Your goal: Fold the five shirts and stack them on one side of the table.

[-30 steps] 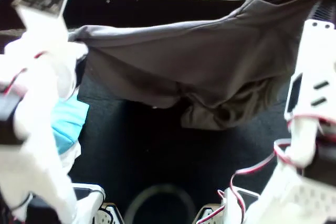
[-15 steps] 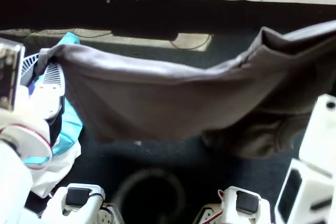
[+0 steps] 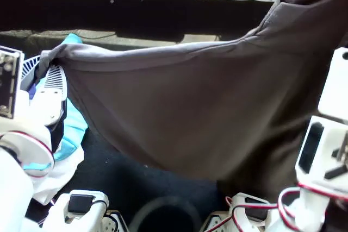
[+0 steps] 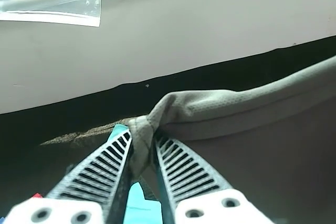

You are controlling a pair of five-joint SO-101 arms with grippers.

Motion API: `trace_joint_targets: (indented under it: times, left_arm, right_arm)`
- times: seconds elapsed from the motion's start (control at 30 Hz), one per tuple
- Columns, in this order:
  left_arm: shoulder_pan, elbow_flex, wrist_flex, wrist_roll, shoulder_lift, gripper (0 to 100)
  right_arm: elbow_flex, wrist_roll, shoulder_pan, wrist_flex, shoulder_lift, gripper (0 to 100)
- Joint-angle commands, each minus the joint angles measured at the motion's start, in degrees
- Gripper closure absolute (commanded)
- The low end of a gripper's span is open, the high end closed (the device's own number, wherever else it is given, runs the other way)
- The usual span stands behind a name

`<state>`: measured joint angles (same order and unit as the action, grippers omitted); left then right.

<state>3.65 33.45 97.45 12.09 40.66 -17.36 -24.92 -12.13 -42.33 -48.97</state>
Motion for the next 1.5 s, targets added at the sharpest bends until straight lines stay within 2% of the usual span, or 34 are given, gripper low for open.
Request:
trace_joint_targets:
  times: [0.0, 0.3, 0.5, 0.67, 0.77, 0.93, 1.2, 1.33, 1.47]
  left_arm:
    - [0.7, 0.2, 1.8, -0.6, 2.2, 99]
    - [0.8, -0.2, 3.4, -0.7, 10.7, 99]
    - [0.8, -10.3, 3.3, -0.6, 15.0, 99]
    - [0.7, -13.7, 3.0, -0.4, 16.5, 99]
    - [0.7, -18.0, -0.4, -0.4, 15.1, 99]
    - [0.7, -24.7, -9.5, -0.4, 4.2, 99]
    - [0.7, -25.0, -26.0, -0.4, -22.9, 99]
    - [0.7, -17.8, -29.9, -0.4, -35.5, 99]
    - [0.7, -4.0, -29.5, -0.4, -48.8, 99]
  right_arm:
    - [-1.2, -0.5, -0.2, -2.2, -4.2, 99.2]
    - [-0.9, -0.5, -0.2, -7.7, -13.1, 99.2]
    - [-1.3, -0.5, -0.2, -7.7, -15.3, 99.2]
    - [0.0, -0.5, -0.2, -7.4, -14.3, 99.2]
    - [4.3, -0.5, -0.2, -5.8, -10.9, 99.2]
    - [12.4, -0.7, -0.2, 2.2, -1.2, 99.2]
    - [17.2, -0.9, 1.5, 20.4, 24.8, 99.2]
    - [11.3, -1.0, 2.6, 27.1, 39.3, 99.2]
    - [1.0, -1.0, 2.8, 27.0, 52.4, 99.2]
